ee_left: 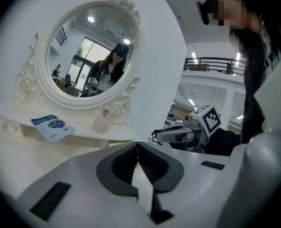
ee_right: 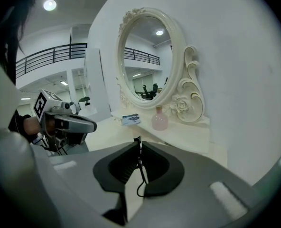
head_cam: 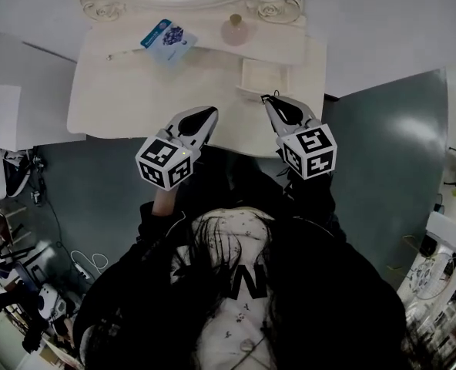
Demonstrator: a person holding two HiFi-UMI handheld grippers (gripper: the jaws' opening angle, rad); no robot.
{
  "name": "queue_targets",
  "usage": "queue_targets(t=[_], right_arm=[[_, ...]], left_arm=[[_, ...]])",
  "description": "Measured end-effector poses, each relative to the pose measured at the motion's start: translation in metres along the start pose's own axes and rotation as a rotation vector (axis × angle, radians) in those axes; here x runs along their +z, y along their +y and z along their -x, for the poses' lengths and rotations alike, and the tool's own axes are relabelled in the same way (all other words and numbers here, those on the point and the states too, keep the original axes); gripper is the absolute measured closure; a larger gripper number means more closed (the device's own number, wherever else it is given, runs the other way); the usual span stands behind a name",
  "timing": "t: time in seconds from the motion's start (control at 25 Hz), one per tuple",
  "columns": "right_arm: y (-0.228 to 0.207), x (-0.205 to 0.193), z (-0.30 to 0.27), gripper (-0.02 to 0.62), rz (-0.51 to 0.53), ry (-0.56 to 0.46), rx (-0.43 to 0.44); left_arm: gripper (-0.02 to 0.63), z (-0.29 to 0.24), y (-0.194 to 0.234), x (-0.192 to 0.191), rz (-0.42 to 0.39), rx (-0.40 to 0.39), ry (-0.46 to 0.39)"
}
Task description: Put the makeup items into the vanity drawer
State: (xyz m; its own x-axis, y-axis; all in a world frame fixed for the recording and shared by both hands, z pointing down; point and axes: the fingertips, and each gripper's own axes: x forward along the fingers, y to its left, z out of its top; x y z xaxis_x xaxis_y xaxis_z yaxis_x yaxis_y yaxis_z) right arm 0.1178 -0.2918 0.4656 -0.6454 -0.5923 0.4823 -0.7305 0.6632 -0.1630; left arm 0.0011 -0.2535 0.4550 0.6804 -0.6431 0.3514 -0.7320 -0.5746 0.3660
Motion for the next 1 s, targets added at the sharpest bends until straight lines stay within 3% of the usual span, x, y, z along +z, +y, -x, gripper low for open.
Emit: queue_targets(t=[0.2, 0.4, 0.68, 1.0], right_arm=[[-0.027, 0.004, -0.023, 0.565, 0.054, 0.059, -0.100], [-0.053, -0.005, -0.053, 0.565, 0.149, 0.165, -0.122], [-0.072, -0.022, -0.098, 0.565, 0.280, 0.279, -0.034], [-0.063, -0.052, -0.131, 0.565, 0.330, 0.465, 0.051]], left_arm=[[0.606, -0.010, 0.022, 0.011, -0.018, -0.087, 0.027], [0.606, -0.015, 0.040, 0.015, -0.030, -0.155, 0.052], [0.606, -0.021, 0.058, 0.026, -0.040, -0.207, 0.047], [0.606, -0.017, 0.078, 0.030, -0.024, -0.217, 0.044]])
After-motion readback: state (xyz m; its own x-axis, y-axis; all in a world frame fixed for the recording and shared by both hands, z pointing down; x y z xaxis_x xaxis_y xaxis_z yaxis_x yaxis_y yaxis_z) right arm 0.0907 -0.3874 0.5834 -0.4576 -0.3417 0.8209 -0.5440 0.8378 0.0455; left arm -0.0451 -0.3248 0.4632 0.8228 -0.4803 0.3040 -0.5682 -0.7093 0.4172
